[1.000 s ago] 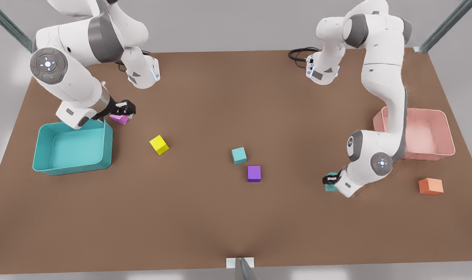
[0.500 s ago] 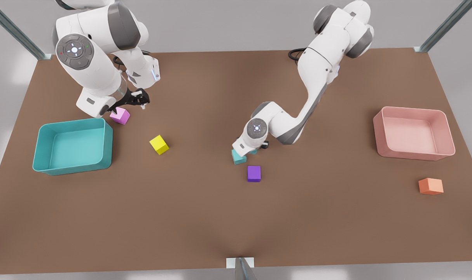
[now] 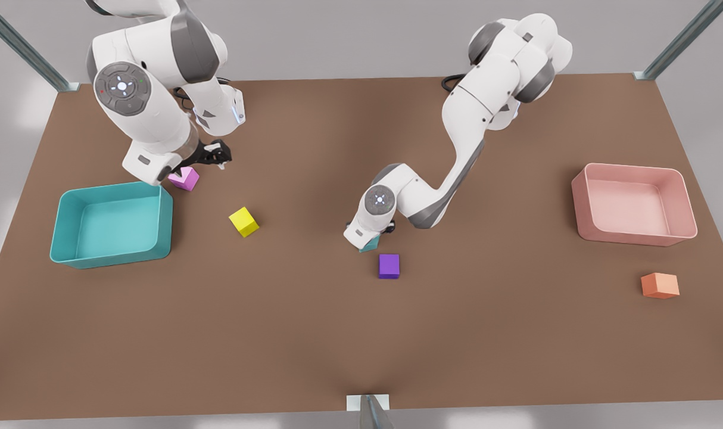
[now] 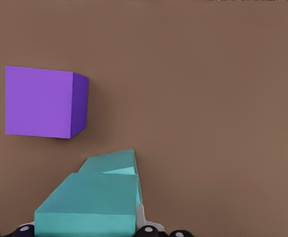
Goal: Stack the two blue cubes on top of each other
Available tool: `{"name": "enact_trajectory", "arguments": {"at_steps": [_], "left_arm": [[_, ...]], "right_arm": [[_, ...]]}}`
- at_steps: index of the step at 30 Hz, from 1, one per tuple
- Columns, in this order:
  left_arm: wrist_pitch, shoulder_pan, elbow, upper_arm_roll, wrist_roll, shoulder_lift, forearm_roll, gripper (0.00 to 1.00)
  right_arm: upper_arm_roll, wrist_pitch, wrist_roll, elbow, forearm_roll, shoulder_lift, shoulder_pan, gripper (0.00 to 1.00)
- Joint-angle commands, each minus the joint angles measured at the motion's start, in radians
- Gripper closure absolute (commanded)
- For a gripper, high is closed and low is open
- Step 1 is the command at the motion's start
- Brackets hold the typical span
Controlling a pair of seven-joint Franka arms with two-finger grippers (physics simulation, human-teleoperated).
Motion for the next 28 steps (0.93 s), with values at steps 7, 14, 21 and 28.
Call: {"name": "enact_trajectory", "arguments": {"at_steps": [7, 14, 21, 28], "left_arm": [[0.032, 0.002, -0.001, 0.000, -0.148, 0.006, 0.009, 0.00], [-0.253, 0.024, 0.134, -0.005, -0.145, -0.053, 0.003, 0.00], [-0.812, 0.559, 0.096, -0.026, 0.676, -0.416, 0.054, 0.00], [-0.796, 0.475, -0.066, 0.149, 0.876, -0.643, -0.084, 0.00]], "right_arm": [[0.002, 0.020, 0.033, -0.020, 0.002, -0.021, 0.001, 0.00], [0.002, 0.015, 0.033, -0.028, -0.001, -0.023, -0.005, 0.00], [0.003, 0.020, 0.033, -0.028, -0.001, -0.023, -0.005, 0.00], [0.002, 0.020, 0.033, -0.028, -0.002, -0.023, -0.007, 0.00]]}}
